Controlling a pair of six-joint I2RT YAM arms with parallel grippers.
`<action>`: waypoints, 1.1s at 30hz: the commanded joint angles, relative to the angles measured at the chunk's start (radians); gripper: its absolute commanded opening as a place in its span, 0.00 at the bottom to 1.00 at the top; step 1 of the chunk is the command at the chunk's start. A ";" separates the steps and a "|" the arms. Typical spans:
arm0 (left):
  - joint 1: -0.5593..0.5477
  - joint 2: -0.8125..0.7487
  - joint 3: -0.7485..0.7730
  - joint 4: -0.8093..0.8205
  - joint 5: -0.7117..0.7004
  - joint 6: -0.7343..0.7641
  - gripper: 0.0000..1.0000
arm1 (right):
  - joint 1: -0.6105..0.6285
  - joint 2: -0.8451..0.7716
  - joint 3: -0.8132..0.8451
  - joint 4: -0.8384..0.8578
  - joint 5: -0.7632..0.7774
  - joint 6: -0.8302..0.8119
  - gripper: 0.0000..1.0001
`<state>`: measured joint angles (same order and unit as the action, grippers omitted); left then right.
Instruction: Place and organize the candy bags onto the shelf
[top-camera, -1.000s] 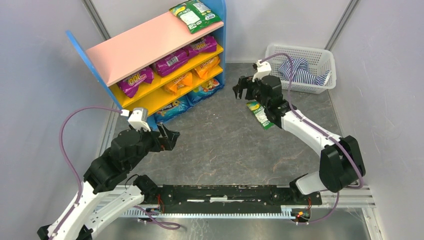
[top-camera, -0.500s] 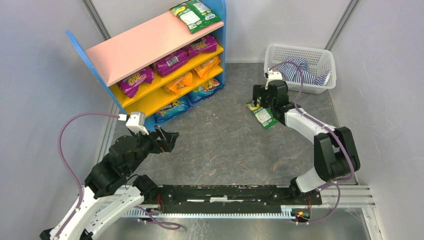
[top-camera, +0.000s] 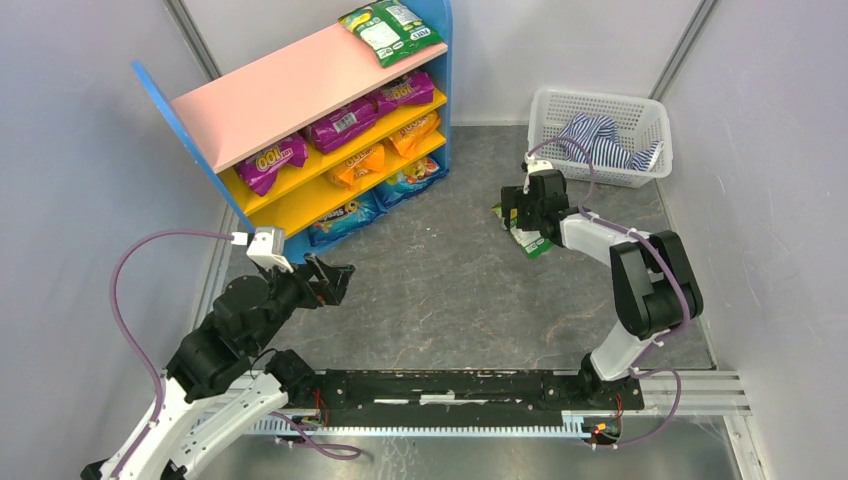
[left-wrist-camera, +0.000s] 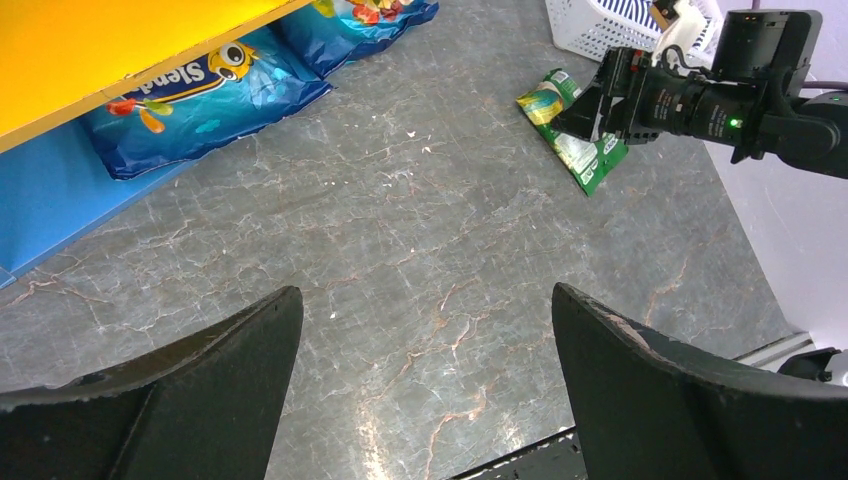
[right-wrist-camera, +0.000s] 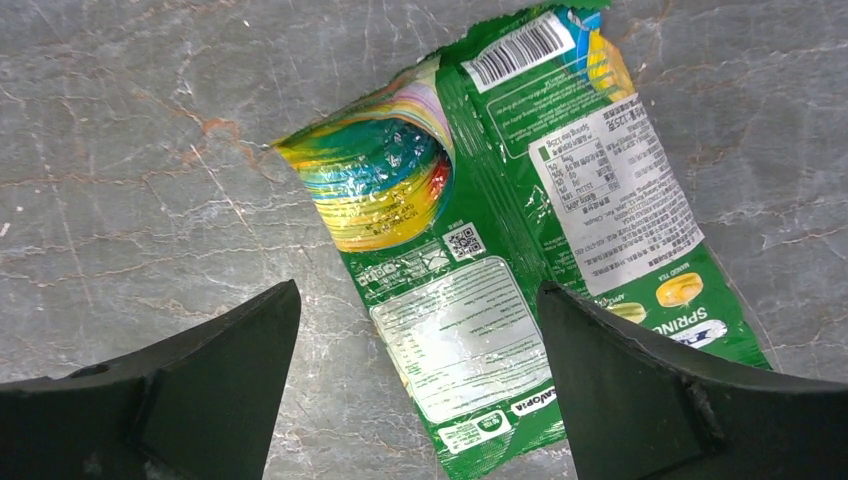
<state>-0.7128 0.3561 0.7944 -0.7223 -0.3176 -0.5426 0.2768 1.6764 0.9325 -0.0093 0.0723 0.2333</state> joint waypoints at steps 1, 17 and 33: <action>0.004 0.003 -0.006 0.049 -0.023 0.018 1.00 | 0.001 0.037 0.025 0.026 0.011 -0.008 0.95; 0.004 0.058 -0.001 0.053 -0.005 0.023 1.00 | 0.216 0.118 -0.033 0.032 -0.117 0.076 0.93; 0.004 0.236 0.058 0.057 0.171 -0.157 1.00 | 0.539 0.030 -0.101 0.160 -0.441 0.035 0.88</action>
<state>-0.7128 0.5671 0.8318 -0.7212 -0.2276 -0.5793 0.8097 1.7714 0.9047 0.1959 -0.2184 0.2806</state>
